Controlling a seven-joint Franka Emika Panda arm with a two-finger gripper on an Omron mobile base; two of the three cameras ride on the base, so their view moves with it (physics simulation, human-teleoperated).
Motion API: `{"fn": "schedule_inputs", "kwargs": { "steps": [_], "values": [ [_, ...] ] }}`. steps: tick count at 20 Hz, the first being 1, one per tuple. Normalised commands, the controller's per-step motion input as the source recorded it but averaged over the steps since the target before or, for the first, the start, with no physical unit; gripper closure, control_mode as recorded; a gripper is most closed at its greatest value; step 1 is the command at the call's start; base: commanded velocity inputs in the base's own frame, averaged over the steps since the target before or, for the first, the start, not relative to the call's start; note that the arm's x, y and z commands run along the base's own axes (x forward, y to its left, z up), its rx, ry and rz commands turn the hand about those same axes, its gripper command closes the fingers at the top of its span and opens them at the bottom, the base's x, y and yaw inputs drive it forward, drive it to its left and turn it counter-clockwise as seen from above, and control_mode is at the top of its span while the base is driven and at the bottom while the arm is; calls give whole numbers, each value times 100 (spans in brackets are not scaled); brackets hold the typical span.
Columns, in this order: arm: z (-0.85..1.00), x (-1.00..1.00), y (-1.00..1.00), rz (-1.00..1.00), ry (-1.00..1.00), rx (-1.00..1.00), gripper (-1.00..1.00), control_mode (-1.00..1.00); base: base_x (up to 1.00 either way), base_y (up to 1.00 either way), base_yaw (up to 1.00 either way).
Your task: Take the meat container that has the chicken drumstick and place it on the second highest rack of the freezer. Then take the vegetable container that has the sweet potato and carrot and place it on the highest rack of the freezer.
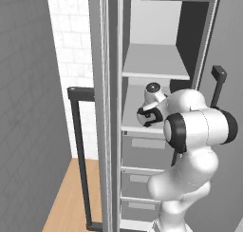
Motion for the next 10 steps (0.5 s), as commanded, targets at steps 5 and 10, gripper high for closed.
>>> {"fn": "schedule_inputs", "kwargs": {
  "steps": [5, 10],
  "values": [
    [50, -29, -2, -1, -8, 8, -100, -100, 0, 0, 0],
    [73, -49, 0, -1, 0, 6, -100, -100, 0, 0, 0]
  ]
}}
